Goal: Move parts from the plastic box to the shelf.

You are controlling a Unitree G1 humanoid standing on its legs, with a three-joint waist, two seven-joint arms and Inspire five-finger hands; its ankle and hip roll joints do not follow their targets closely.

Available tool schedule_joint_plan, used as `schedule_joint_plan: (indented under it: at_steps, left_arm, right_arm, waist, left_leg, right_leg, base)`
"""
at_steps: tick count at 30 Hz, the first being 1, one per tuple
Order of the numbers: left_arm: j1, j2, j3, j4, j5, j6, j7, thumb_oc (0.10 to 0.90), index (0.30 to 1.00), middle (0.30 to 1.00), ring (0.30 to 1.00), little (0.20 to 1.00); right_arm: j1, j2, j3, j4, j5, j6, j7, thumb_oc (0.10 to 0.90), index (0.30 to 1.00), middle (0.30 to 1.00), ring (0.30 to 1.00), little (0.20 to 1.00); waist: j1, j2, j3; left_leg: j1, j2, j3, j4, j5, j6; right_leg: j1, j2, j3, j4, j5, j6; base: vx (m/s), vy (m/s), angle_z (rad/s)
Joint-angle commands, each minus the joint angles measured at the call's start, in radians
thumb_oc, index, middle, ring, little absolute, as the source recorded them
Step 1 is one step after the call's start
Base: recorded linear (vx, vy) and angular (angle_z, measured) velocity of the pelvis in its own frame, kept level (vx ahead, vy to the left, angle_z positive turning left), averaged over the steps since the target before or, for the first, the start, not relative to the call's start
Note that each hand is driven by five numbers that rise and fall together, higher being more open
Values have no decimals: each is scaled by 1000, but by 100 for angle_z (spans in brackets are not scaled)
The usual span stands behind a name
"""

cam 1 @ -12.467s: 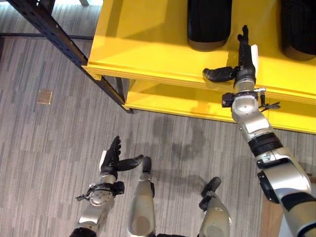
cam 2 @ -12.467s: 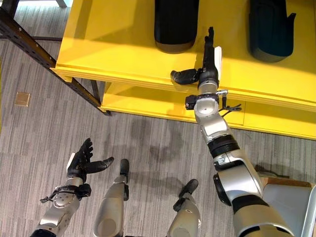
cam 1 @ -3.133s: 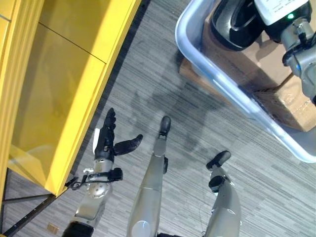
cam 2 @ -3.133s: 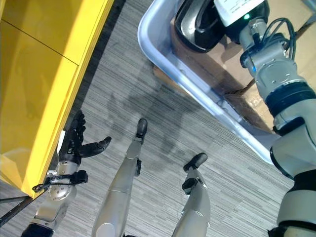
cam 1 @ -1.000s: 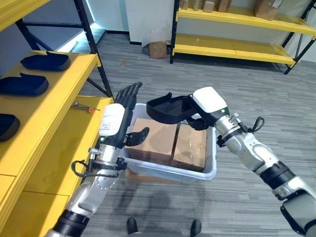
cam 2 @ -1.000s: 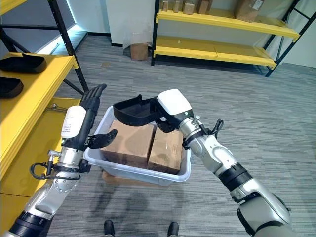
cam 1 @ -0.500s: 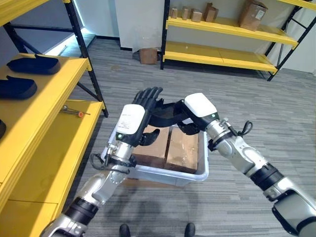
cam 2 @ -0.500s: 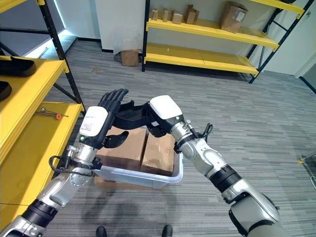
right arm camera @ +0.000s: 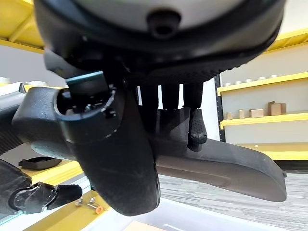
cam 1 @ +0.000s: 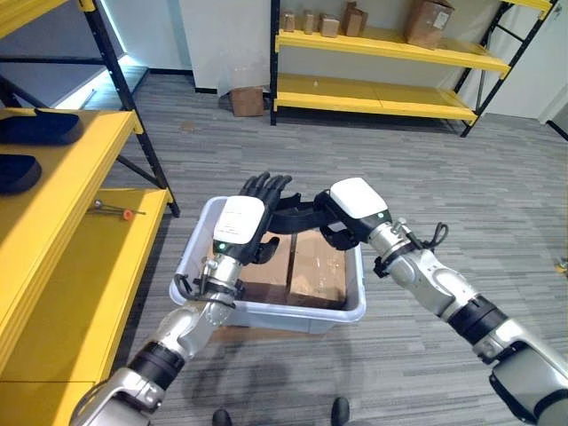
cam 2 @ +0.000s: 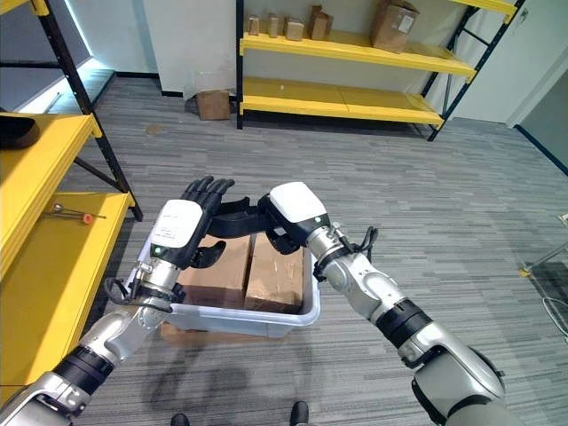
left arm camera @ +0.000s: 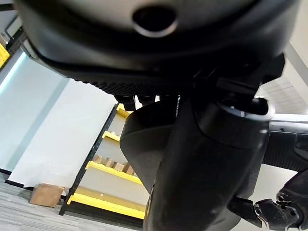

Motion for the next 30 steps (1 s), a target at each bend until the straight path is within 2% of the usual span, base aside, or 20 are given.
schedule_joint_plan:
  at_steps: [1, 13, 26, 27, 28, 29, 30]
  left_arm:
    - [-122, -19, -19, 34, 21, -16, 65, 400, 300, 300, 300, 300]
    - [-111, -32, -16, 12, 6, -25, 63, 400, 300, 300, 300, 300]
    - [-80, -26, -4, -52, -16, -46, 47, 400, 300, 300, 300, 300]
    - [-58, -24, 14, -65, -29, -52, 42, 400, 300, 300, 300, 300]
    - [-29, -19, 36, -83, -48, -56, 35, 400, 300, 300, 300, 300]
    - [26, -7, 94, -121, -83, -62, 36, 400, 300, 300, 300, 300]
    - [50, -4, 120, -131, -95, -63, 38, 400, 300, 300, 300, 300]
  right_arm:
    - [-200, 50, -56, -47, 62, -47, -143, 400, 300, 300, 300, 300]
    - [-184, 59, -69, -58, 59, -43, -148, 400, 300, 300, 300, 300]
    - [-143, 75, -109, -78, 71, -38, -156, 400, 300, 300, 300, 300]
    - [-126, 77, -127, -91, 86, -41, -155, 480, 413, 413, 413, 413]
    - [-106, 77, -142, -106, 93, -40, -152, 806, 868, 868, 868, 868]
    - [-59, 80, -178, -141, 114, -40, -146, 900, 1000, 1000, 1000, 1000]
    - [-39, 84, -199, -159, 134, -46, -148, 900, 1000, 1000, 1000, 1000]
  waist:
    - [18, -10, -88]
    - [17, -3, -91]
    - [17, 18, -89]
    - [19, 20, -87]
    - [20, 21, -87]
    - [23, 28, -81]
    - [26, 32, -76]
  left_leg:
    - [61, 75, -38, -8, -72, -26]
    - [60, 69, -42, -8, -73, -23]
    - [59, 61, -56, -8, -74, -18]
    - [59, 61, -57, -8, -74, -17]
    - [61, 61, -59, -8, -74, -16]
    - [62, 62, -64, -8, -71, -15]
    - [62, 63, -65, -7, -69, -14]
  right_leg:
    - [53, -87, -24, 10, -20, 95]
    - [58, -92, -28, 10, -22, 95]
    - [70, -102, -42, 23, -33, 93]
    - [70, -102, -43, 27, -36, 92]
    - [71, -102, -44, 33, -42, 91]
    - [68, -102, -45, 54, -57, 85]
    - [67, -102, -44, 65, -64, 83]
  base:
    - [0, 0, 0]
    - [0, 0, 0]
    - [0, 0, 0]
    - [0, 0, 0]
    - [-5, -44, 3]
    - [-4, -56, 2]
    - [-13, -61, 2]
